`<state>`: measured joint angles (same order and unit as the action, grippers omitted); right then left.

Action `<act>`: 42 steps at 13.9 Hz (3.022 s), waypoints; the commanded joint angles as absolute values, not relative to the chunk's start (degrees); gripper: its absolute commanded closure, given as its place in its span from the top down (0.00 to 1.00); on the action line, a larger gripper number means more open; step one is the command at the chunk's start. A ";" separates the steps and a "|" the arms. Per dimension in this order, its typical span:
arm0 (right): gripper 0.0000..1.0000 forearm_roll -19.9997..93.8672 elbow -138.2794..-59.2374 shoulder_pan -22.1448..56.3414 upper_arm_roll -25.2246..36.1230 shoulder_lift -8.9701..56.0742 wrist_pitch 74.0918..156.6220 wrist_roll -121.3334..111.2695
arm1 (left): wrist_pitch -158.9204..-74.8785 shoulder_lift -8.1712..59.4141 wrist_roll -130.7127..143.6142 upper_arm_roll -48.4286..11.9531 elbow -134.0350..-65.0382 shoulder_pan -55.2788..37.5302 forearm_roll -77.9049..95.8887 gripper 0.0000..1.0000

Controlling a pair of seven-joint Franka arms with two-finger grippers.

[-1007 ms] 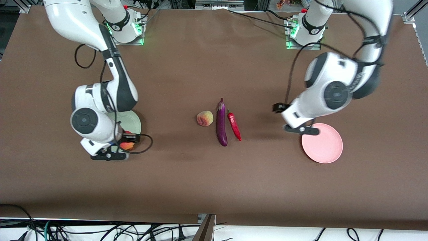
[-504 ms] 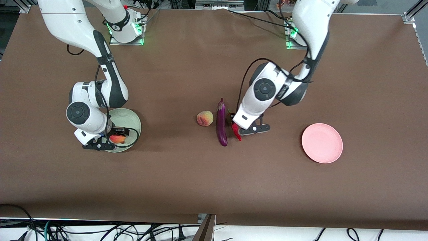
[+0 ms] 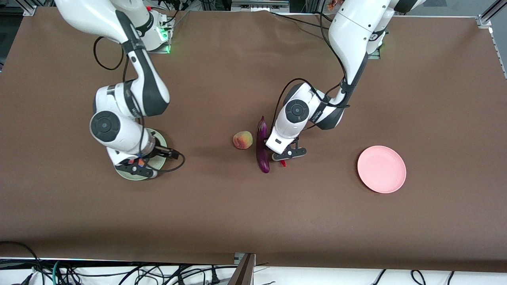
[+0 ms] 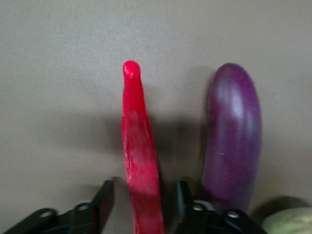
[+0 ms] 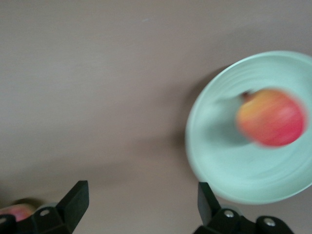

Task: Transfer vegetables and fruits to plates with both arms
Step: 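Release the pomegranate on the plate while the left gripper grasps the chili, then grasp the peach with the right gripper while the left gripper carries the chili, then carry the peach to the green plate while the left gripper grasps the eggplant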

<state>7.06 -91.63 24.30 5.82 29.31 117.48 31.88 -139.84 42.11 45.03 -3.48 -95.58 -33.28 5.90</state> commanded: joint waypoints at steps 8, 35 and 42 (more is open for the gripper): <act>0.99 13.25 -83.32 33.30 1.14 38.84 121.19 66.34 | -118.79 33.60 44.39 0.69 -93.52 -31.65 -5.15 0.00; 0.27 8.01 -88.92 30.06 13.87 32.44 103.62 29.74 | -126.24 35.76 30.02 -8.70 -93.16 -21.24 16.25 1.00; 0.91 8.61 -102.38 28.57 19.95 30.32 117.06 17.49 | -147.55 45.43 36.21 -8.61 -93.34 -31.19 15.82 1.00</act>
